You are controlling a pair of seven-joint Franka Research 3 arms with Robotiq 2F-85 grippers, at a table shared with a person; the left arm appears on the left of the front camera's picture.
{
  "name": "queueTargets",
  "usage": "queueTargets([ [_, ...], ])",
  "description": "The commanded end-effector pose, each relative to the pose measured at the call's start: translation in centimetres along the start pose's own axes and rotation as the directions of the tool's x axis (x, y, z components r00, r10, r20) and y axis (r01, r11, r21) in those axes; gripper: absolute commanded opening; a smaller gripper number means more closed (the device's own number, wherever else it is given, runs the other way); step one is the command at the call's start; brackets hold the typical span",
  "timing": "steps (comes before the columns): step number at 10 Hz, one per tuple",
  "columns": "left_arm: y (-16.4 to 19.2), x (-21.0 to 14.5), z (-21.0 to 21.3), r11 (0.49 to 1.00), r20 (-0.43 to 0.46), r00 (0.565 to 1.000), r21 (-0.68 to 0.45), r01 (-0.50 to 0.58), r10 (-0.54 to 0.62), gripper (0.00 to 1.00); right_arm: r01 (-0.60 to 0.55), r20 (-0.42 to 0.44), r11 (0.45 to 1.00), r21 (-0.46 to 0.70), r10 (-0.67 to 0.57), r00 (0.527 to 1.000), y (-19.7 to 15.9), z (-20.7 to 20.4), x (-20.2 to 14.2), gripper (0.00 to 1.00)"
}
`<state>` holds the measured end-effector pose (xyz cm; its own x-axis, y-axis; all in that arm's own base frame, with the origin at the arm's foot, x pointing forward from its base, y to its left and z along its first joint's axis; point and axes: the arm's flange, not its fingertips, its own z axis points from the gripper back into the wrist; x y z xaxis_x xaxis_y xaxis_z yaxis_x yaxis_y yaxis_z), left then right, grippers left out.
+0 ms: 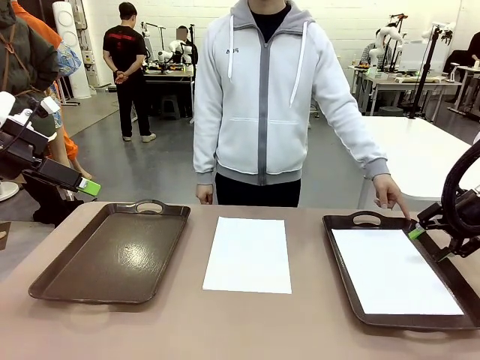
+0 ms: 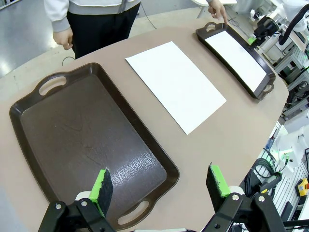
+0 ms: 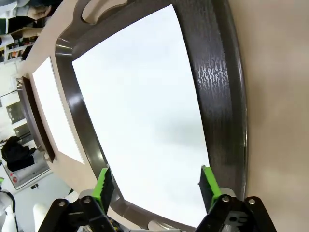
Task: Sort the A4 documents.
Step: Place the A4 Paper in the designated Handle tray.
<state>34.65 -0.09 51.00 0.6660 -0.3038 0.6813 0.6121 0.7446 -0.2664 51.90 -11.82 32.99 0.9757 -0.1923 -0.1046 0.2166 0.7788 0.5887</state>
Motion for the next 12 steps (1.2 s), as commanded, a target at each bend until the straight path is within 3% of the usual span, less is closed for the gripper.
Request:
queueTargets([
  [1, 0.28, -0.04, -0.2, 1.0, 0.013, 1.0, -0.017, 0.014, -0.014, 1.0, 0.031, 0.014, 0.998, -0.046, -0.03, 0.999, -0.1, 0.13, -1.12, 1.0],
  [12, 0.28, -0.04, -0.2, 1.0, 0.013, 1.0, -0.017, 0.014, -0.014, 1.0, 0.011, 0.011, 1.0, -0.003, -0.011, 1.0, -0.42, 0.2, -0.59, 1.0],
])
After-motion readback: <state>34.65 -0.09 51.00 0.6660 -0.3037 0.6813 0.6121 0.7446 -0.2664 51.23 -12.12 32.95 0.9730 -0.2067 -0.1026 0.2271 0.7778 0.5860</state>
